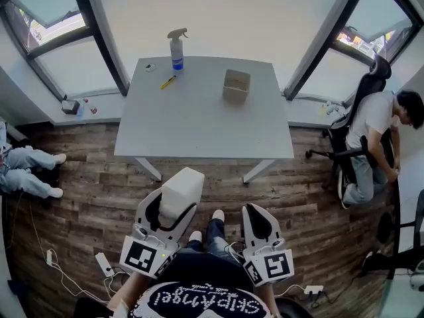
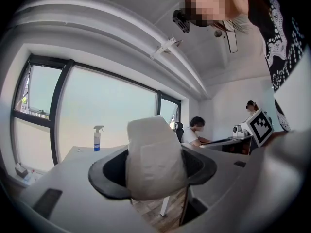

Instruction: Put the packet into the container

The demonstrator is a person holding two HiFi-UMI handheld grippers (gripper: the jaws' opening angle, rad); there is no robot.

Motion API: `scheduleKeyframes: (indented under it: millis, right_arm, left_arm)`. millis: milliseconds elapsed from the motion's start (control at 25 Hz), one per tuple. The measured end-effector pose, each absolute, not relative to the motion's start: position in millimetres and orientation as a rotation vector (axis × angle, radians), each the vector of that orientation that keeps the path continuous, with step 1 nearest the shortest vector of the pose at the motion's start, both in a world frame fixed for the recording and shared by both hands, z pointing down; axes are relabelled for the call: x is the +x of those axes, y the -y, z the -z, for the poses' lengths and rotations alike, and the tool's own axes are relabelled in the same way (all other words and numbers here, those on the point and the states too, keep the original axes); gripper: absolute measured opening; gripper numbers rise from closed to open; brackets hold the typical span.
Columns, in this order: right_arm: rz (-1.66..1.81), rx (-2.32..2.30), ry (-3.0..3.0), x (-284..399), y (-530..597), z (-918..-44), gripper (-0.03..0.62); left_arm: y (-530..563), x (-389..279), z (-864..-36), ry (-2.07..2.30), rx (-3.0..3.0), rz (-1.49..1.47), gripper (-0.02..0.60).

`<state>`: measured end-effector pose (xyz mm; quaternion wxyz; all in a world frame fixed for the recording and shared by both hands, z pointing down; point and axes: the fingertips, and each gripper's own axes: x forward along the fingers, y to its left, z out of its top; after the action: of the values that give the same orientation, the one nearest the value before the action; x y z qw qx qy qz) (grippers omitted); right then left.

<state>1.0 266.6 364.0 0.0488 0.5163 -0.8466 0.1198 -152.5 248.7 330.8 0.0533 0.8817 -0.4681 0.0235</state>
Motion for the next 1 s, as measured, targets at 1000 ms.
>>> scheduleKeyframes:
  millis: [1000]
  right_arm:
    - [-0.515, 1.400, 2.547, 65.1, -149.7, -392.7, 0.028]
  left_arm:
    - [-140.8, -78.1, -323.3, 1.492, 2.635, -0.009, 0.287]
